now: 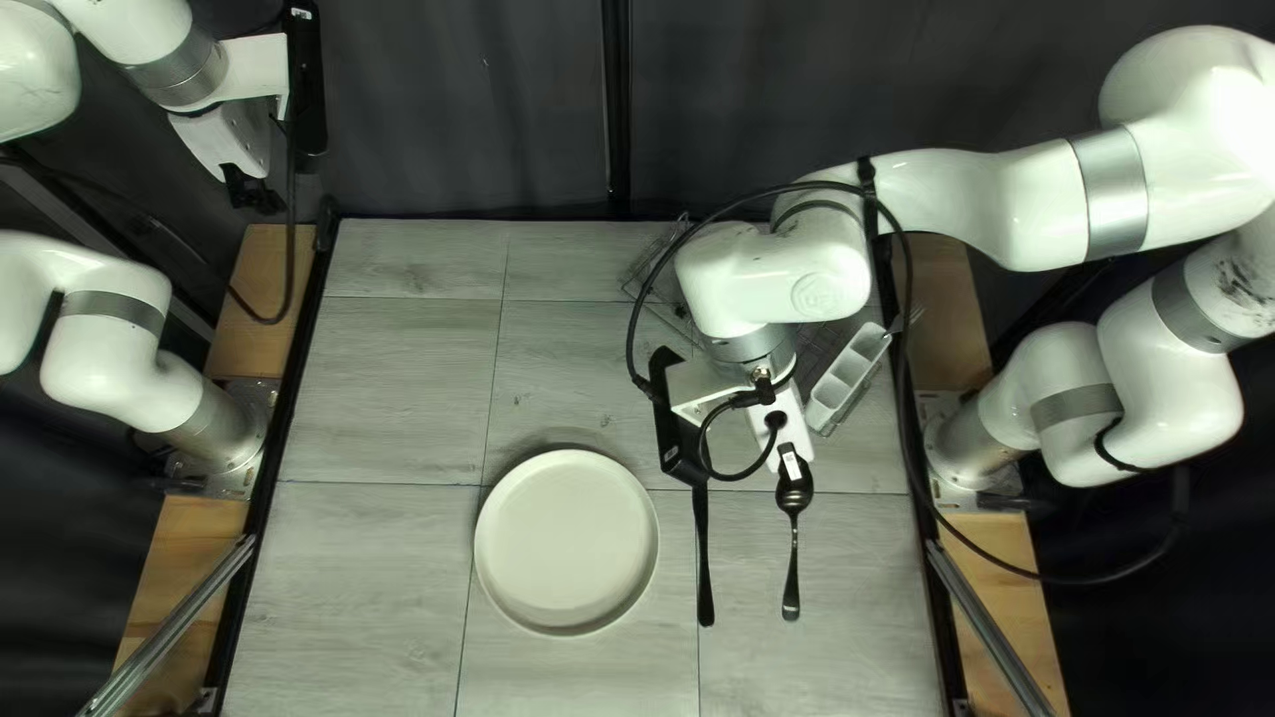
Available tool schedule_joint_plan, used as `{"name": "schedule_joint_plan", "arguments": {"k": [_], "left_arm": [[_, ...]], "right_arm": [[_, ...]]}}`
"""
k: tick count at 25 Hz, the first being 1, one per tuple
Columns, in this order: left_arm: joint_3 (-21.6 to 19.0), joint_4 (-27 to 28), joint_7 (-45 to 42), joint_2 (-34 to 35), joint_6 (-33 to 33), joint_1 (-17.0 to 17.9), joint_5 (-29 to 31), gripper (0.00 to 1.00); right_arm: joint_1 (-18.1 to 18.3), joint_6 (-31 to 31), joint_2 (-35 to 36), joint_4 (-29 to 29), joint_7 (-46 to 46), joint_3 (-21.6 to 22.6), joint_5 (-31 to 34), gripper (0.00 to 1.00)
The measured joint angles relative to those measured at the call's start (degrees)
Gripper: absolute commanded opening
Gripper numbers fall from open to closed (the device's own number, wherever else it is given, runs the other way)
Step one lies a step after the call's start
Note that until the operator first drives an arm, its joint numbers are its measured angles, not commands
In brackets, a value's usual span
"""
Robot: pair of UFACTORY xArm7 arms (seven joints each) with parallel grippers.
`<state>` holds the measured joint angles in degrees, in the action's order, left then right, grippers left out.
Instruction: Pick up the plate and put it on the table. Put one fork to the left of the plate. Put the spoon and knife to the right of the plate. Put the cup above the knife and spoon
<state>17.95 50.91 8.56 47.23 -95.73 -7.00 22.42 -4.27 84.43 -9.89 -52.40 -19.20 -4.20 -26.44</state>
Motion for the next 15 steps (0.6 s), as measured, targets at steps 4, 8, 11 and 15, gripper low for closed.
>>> {"name": "schedule_joint_plan", "arguments": {"k": [4,8,11,15], "left_arm": [[0.0,0.0,0.0,0.0,0.0,0.0,0.0,1.0],[0.0,0.0,0.0,0.0,0.0,0.0,0.0,1.0],[0.0,0.0,0.0,0.0,0.0,0.0,0.0,1.0],[0.0,0.0,0.0,0.0,0.0,0.0,0.0,1.0]], "right_arm": [[-0.72,-6.14,1.7,3.02,-3.83,0.57,-3.35,0.0],[-1.29,-10.76,4.71,5.38,-8.65,1.0,-5.9,0.0],[-1.35,-12.65,7.9,5.62,-12.49,0.99,-6.99,0.0],[-0.57,-14.19,11.47,5.76,-18.61,0.31,-7.45,0.0]]}}
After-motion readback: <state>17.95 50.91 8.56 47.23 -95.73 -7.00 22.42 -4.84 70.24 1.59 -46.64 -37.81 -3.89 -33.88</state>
